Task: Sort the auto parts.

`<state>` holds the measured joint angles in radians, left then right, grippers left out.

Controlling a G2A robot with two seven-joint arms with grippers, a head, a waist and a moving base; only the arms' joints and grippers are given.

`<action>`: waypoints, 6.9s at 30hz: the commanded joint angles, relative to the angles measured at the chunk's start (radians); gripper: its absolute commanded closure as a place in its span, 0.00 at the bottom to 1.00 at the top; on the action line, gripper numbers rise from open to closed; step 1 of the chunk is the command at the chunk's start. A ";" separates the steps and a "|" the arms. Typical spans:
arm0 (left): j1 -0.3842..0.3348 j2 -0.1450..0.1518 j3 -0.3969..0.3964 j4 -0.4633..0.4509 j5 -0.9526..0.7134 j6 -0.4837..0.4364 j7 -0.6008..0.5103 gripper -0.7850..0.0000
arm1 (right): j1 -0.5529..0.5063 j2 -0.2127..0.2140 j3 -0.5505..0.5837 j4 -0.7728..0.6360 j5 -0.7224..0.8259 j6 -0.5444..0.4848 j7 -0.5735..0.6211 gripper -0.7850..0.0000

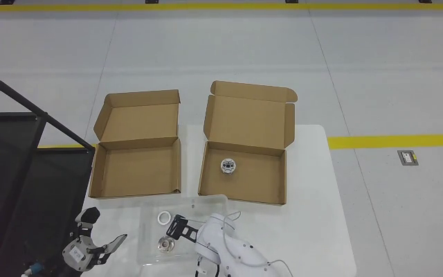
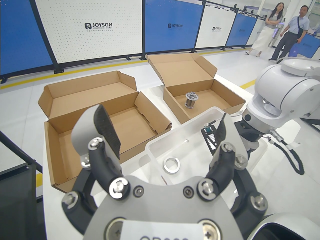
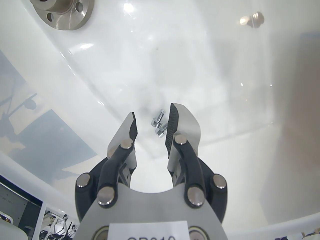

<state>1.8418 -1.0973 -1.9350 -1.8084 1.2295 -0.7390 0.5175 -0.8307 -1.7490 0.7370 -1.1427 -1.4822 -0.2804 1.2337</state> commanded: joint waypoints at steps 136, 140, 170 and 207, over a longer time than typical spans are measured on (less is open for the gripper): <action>0.000 0.000 0.000 0.000 0.000 0.000 0.000 0.00 | 0.148 0.230 0.509 0.102 0.160 -0.070 -0.398 1.00; 0.000 0.000 0.000 0.000 0.000 0.000 0.000 0.00 | 0.191 0.227 0.492 0.161 0.168 -0.056 -0.360 1.00; 0.000 0.000 0.000 0.000 0.000 0.000 0.000 0.00 | 0.221 0.238 0.477 0.151 0.241 -0.050 -0.415 0.55; 0.000 0.000 0.000 0.000 0.000 0.000 0.000 0.00 | -0.247 0.289 0.182 -0.675 0.064 -0.313 -0.297 0.00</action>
<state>1.8418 -1.0973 -1.9350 -1.8084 1.2295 -0.7390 0.5175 -1.0781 -1.4601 0.9193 -1.8177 -1.4185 -0.5935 0.9368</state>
